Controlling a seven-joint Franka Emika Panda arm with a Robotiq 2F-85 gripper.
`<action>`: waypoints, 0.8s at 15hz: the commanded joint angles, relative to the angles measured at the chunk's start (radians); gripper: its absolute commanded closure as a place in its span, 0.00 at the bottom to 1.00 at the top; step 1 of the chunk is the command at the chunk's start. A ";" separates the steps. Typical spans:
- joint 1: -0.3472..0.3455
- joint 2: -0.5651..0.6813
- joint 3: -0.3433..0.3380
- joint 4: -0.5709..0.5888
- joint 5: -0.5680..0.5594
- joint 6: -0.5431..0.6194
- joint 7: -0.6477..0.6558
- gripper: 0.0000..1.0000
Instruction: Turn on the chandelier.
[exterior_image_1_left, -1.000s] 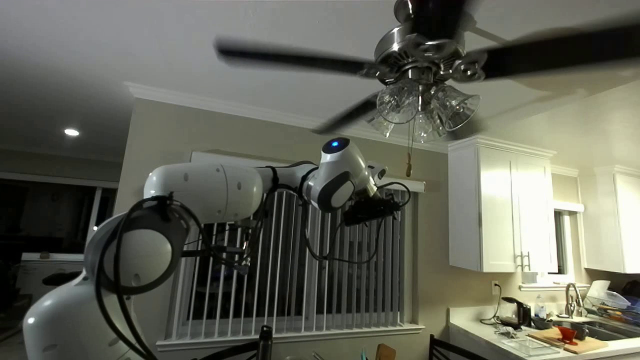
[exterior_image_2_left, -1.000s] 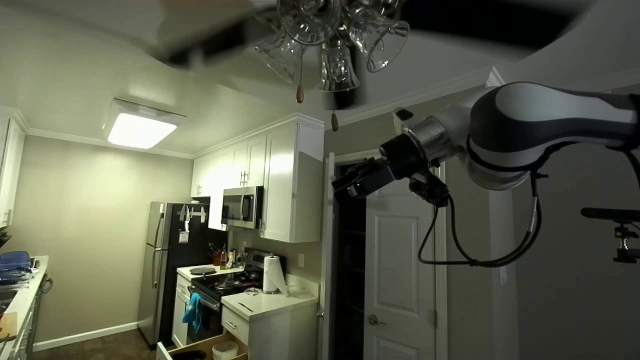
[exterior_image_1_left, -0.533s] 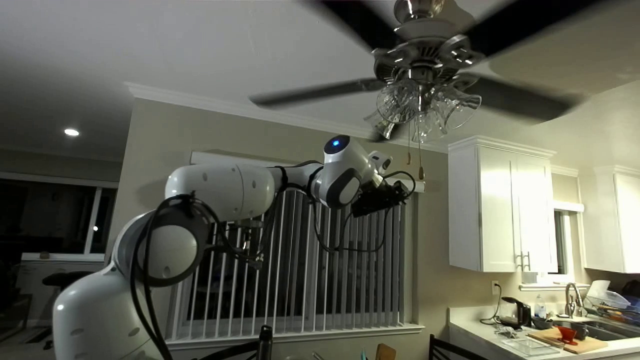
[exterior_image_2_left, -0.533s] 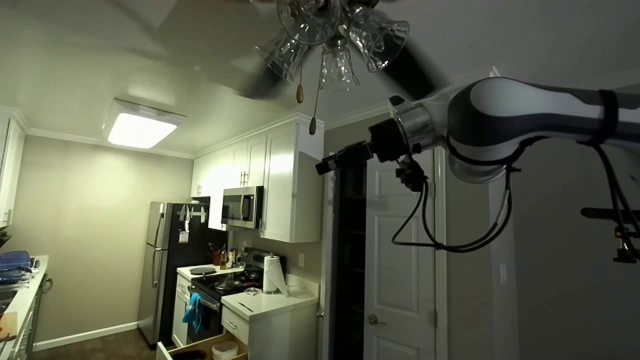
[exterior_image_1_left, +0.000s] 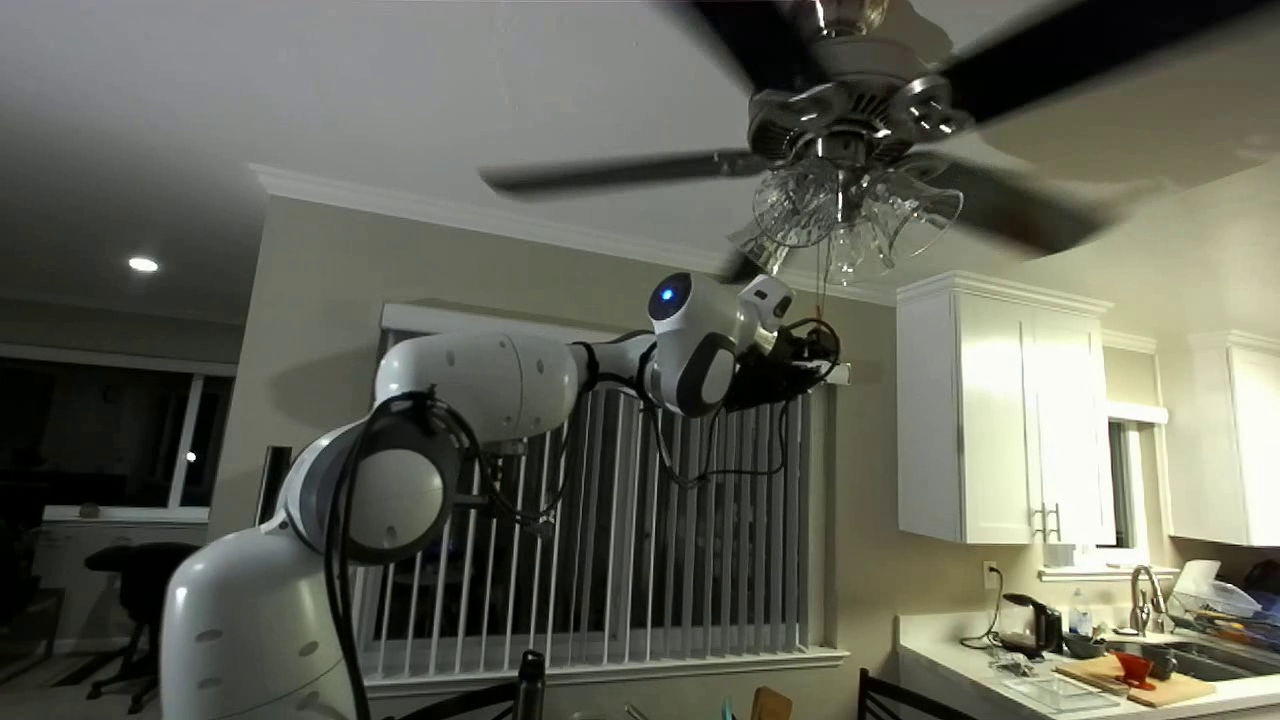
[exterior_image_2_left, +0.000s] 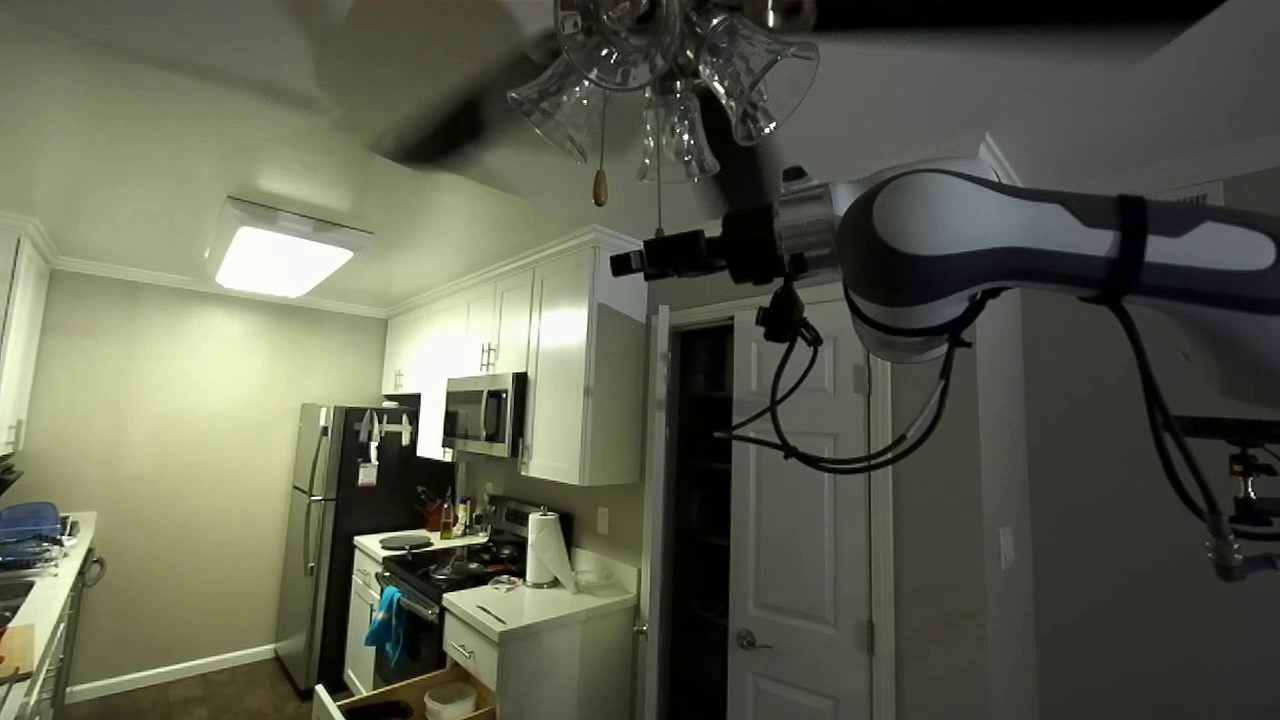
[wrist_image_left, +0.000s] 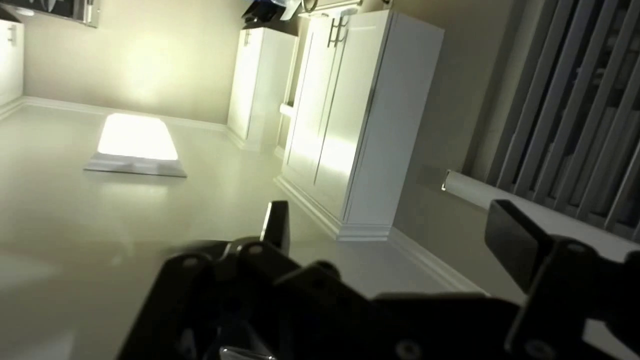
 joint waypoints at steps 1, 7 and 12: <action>-0.050 0.028 0.036 0.033 -0.069 0.063 0.094 0.00; -0.110 0.035 0.071 0.046 -0.166 0.102 0.192 0.00; -0.175 0.043 0.094 0.072 -0.327 0.160 0.327 0.00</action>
